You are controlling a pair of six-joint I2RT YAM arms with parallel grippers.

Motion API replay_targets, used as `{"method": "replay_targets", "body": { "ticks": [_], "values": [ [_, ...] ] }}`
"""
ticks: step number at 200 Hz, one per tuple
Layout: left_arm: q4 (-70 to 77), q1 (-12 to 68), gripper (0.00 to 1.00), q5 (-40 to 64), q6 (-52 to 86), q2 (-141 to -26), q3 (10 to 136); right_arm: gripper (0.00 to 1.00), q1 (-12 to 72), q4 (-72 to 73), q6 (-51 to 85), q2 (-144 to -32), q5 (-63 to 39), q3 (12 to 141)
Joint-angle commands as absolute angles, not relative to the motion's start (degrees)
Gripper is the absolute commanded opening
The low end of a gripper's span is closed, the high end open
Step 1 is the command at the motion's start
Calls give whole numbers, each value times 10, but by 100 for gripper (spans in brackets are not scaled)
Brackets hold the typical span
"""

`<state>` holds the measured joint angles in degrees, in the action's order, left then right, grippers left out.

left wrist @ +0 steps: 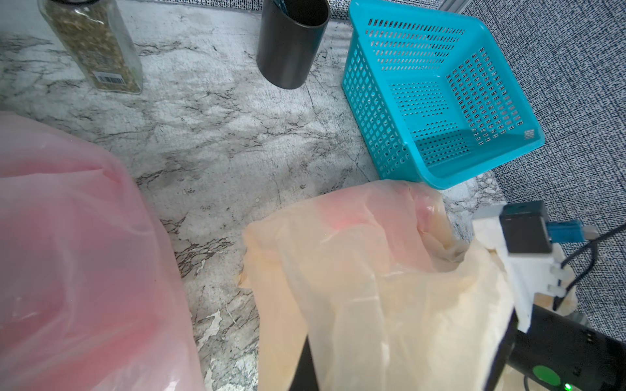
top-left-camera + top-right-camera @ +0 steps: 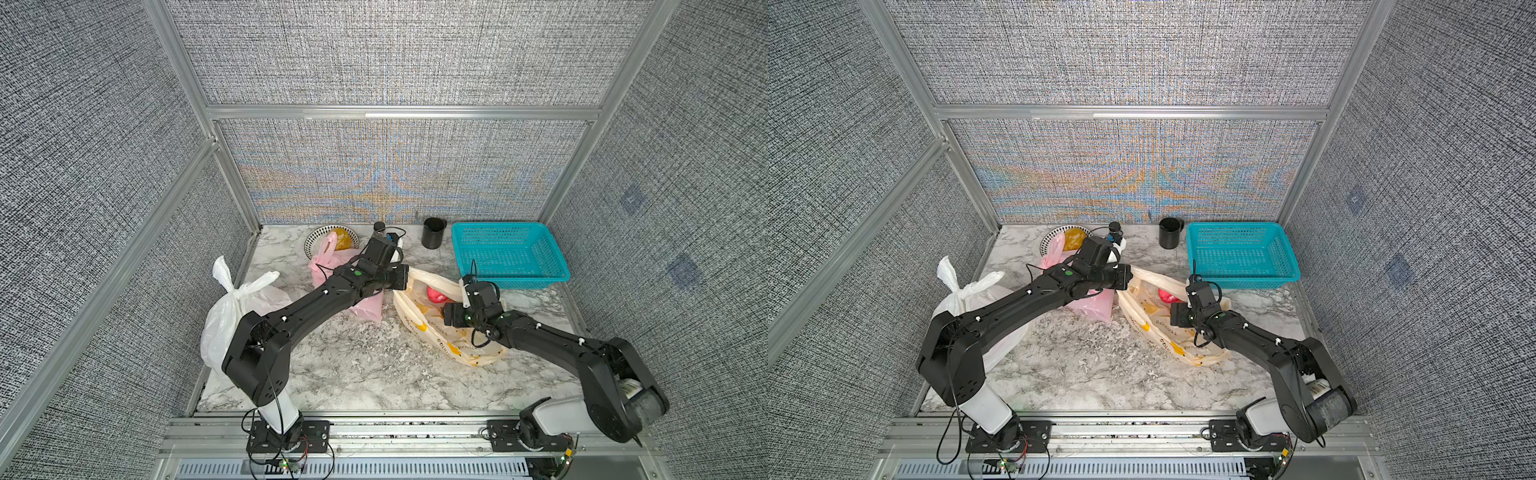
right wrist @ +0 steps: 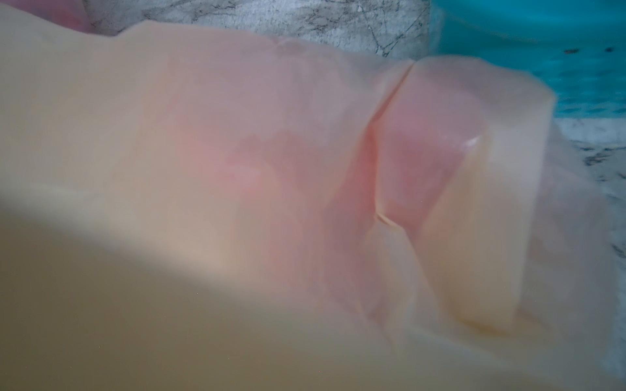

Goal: Untie the knot of a plastic bag & take out the apple
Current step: Pick up the apple from the plastic bag.

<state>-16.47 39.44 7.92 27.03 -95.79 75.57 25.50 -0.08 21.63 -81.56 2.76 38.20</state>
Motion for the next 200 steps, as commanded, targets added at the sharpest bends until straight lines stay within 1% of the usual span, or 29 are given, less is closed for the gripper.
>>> {"method": "replay_targets", "body": {
  "ticks": [1,18,34,56,77,103,152,200],
  "values": [
    [-153,395,0,85,269,-959,755,89,254,34,212,-826,19,380],
    [-153,395,0,86,271,-960,755,89,254,39,211,-836,18,380],
    [-153,395,0,87,271,-960,754,86,255,51,211,-837,14,376],
    [-155,396,0,87,271,-961,755,78,254,54,207,-840,4,376],
    [-156,395,0,86,271,-962,755,66,255,49,205,-834,-2,375],
    [-157,395,0,83,270,-962,756,58,255,29,198,-808,-11,377],
    [-158,395,0,81,269,-965,758,54,254,-27,184,-755,-51,397],
    [-161,395,0,79,268,-969,759,54,255,-59,181,-725,-98,400]
  ]
}}
